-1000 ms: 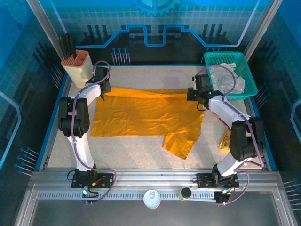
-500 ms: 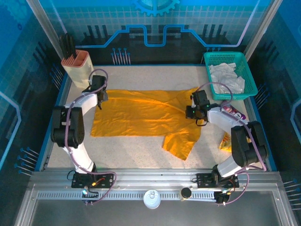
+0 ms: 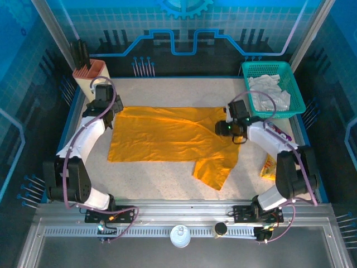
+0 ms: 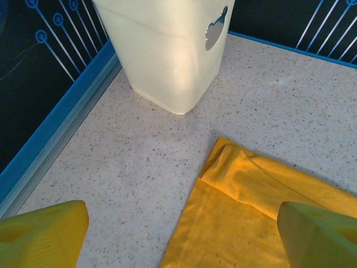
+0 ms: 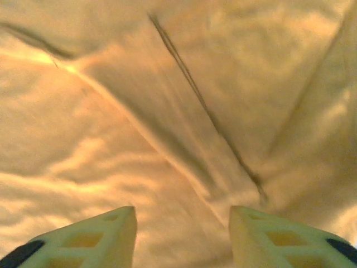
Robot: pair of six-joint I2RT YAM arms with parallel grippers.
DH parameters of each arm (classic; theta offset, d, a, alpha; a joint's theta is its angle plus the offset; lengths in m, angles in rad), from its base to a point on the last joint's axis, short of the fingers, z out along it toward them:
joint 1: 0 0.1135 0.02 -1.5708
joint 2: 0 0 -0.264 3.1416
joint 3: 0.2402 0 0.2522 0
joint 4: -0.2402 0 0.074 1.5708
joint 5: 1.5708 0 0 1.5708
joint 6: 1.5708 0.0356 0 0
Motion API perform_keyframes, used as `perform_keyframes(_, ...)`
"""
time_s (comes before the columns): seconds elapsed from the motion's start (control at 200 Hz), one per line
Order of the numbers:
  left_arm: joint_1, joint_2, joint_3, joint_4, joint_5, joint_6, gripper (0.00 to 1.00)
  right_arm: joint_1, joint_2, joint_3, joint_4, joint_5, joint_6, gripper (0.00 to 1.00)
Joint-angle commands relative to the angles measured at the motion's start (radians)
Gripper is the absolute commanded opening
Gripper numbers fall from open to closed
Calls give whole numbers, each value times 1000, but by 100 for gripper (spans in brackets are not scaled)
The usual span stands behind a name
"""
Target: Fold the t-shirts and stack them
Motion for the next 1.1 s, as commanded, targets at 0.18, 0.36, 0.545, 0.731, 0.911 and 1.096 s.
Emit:
perform_keyframes(0.18,9,-103,3,-165,33,-73,89,4,437,408,-94,-85,-106,33)
perform_keyframes(0.36,9,-122,-9,-179,54,-98,89,3,569,540,-122,-73,-121,34)
perform_keyframes(0.545,9,-103,-13,-172,70,-113,89,5,604,554,-108,-93,-110,34)
perform_keyframes(0.731,9,-97,-13,-171,77,-113,89,4,615,538,-92,-115,-98,19)
perform_keyframes(0.911,9,-104,-14,-174,76,-116,89,7,565,498,-79,-128,-81,0)
perform_keyframes(1.096,9,-110,-2,-209,72,-144,89,28,454,416,-56,-128,-58,0)
